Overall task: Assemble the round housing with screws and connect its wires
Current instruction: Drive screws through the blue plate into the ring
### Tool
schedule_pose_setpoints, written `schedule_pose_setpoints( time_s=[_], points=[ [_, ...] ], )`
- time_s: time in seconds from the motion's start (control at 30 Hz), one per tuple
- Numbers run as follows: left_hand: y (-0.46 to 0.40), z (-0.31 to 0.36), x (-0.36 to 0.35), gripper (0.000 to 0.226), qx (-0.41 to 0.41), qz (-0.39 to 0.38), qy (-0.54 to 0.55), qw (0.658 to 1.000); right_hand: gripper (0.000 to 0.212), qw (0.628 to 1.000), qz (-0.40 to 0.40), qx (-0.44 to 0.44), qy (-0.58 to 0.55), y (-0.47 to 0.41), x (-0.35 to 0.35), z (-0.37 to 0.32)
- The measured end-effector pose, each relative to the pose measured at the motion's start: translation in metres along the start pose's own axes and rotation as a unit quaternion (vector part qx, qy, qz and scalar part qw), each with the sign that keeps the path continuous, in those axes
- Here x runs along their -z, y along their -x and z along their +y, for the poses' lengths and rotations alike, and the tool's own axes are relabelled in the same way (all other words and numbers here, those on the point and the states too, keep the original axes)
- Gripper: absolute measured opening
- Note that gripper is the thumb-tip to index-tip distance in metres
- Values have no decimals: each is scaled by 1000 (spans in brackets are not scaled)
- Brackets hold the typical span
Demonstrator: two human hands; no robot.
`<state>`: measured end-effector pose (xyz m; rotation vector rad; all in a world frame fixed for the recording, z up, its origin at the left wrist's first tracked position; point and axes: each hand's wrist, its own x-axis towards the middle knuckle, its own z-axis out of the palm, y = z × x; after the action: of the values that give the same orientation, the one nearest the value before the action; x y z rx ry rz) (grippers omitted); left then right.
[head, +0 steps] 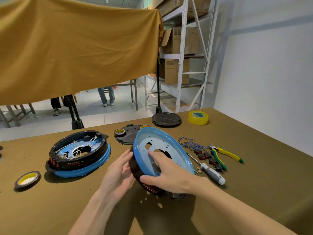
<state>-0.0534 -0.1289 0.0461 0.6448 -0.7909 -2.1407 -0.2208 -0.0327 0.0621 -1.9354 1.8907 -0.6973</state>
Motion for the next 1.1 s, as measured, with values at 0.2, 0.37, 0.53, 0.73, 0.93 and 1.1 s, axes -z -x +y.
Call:
schedule_pose_setpoints(
  time_s=[0.2, 0.37, 0.53, 0.73, 0.93, 1.1],
  points=[
    [1, 13, -51, 39, -212, -54, -217, 951, 63, 944, -62, 7, -323, 5, 49, -3],
    [1, -10, -63, 53, -335, -91, -411, 843, 44, 805, 73, -107, -579, 4, 59, 3],
    [0, -34, -55, 56, -342, -107, -493, 793, 40, 783, 127, -146, -591, 17, 42, 34],
    [-1, -69, -60, 56, -339, -115, -526, 771, 37, 690, 126, -163, -693, 37, 28, 65],
    [-3, -88, -60, 57, -343, -143, -582, 724, 44, 667, 130, -158, -716, 45, 15, 88],
    [-2, -91, -57, 63, -340, -149, -608, 701, 42, 651, 104, -157, -735, 47, 8, 93]
  ],
)
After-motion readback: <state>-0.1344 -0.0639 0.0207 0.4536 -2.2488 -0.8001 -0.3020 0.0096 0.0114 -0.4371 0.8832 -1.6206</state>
